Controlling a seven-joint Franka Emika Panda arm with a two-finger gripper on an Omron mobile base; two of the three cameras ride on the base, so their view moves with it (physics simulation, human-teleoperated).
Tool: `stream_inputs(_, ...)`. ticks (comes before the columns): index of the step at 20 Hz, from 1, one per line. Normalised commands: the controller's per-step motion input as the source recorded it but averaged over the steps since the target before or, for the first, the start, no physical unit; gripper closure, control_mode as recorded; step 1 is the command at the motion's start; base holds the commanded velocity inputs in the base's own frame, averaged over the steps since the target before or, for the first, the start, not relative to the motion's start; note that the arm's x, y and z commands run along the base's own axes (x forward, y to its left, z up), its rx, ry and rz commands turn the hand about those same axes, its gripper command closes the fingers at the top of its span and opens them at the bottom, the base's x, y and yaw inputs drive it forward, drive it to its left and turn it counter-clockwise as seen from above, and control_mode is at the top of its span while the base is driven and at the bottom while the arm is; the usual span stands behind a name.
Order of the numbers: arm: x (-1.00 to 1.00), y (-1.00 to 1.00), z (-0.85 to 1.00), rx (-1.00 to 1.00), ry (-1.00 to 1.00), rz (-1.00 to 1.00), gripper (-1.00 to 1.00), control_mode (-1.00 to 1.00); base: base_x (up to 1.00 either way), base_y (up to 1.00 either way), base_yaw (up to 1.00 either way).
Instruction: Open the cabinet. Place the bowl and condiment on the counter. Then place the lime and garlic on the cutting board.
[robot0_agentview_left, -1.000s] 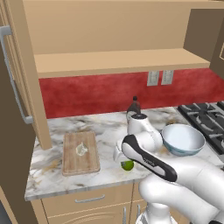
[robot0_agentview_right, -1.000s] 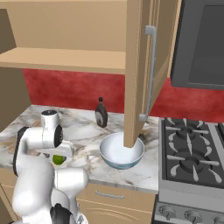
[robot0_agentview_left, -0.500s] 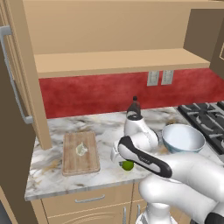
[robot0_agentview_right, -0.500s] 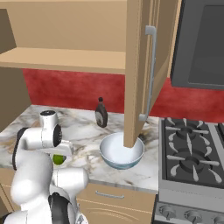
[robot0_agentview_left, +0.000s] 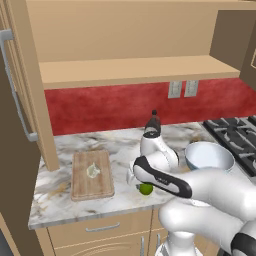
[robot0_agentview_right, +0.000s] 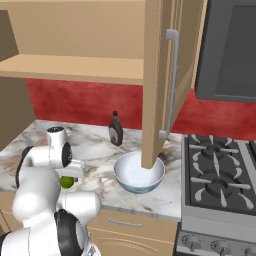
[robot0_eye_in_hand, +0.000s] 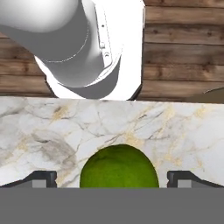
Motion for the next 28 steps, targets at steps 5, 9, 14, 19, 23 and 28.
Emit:
stream_inputs(5,-0.02,-0.1,-0.24,0.0,-0.03,0.0,-1.0,-1.0,0.0,0.0,0.0)
stream_inputs(9,0.0,-0.06,-0.33,0.0,-0.01,0.0,-1.0,-1.0,0.0,0.0,0.0)
stream_inputs(14,-0.12,-0.01,-0.34,0.0,-0.03,0.0,1.0,-1.0,0.0,0.0,0.0)
stream_inputs(19,-0.25,0.0,-0.2,0.0,-0.03,0.0,1.0,-1.0,0.0,0.0,0.0)
stream_inputs(23,-0.5,-0.01,0.1,0.04,-0.11,0.01,1.0,-1.0,0.0,0.0,0.0)
stream_inputs(28,-0.07,0.13,0.45,0.01,-0.23,0.04,1.0,-1.0,0.0,0.0,0.0)
